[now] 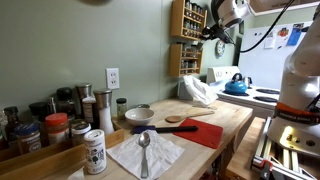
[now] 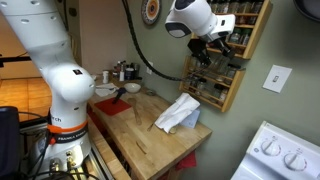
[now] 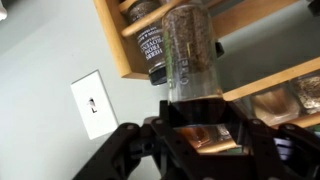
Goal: Pick up the third spice bottle on the top shelf of the bottom spice rack and move it one bottle to the right
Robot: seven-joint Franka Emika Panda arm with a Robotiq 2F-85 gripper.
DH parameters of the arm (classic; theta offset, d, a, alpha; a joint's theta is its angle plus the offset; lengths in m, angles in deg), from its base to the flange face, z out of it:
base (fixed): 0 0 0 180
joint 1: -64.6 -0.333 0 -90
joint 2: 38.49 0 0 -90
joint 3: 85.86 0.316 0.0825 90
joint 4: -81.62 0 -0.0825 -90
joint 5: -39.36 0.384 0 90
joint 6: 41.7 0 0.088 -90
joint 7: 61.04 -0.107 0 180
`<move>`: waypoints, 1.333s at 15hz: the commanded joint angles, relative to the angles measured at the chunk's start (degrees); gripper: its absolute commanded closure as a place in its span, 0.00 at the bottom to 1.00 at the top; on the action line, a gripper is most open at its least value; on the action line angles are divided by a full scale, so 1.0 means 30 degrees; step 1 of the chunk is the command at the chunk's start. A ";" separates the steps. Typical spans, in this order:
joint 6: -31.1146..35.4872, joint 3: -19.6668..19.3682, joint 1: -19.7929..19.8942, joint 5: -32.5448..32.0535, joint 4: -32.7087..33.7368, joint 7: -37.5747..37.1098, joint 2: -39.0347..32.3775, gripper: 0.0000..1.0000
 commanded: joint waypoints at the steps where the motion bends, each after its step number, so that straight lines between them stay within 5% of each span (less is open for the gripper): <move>1: 0.1676 0.0233 -0.0137 0.0250 0.0128 0.0114 -0.0334 0.68; 10: 0.3675 -0.0523 -0.2405 0.0404 0.0865 0.0318 -0.0785 0.68; 20: 0.3955 -0.1155 -0.2500 0.0165 0.0862 0.0504 -0.1558 0.68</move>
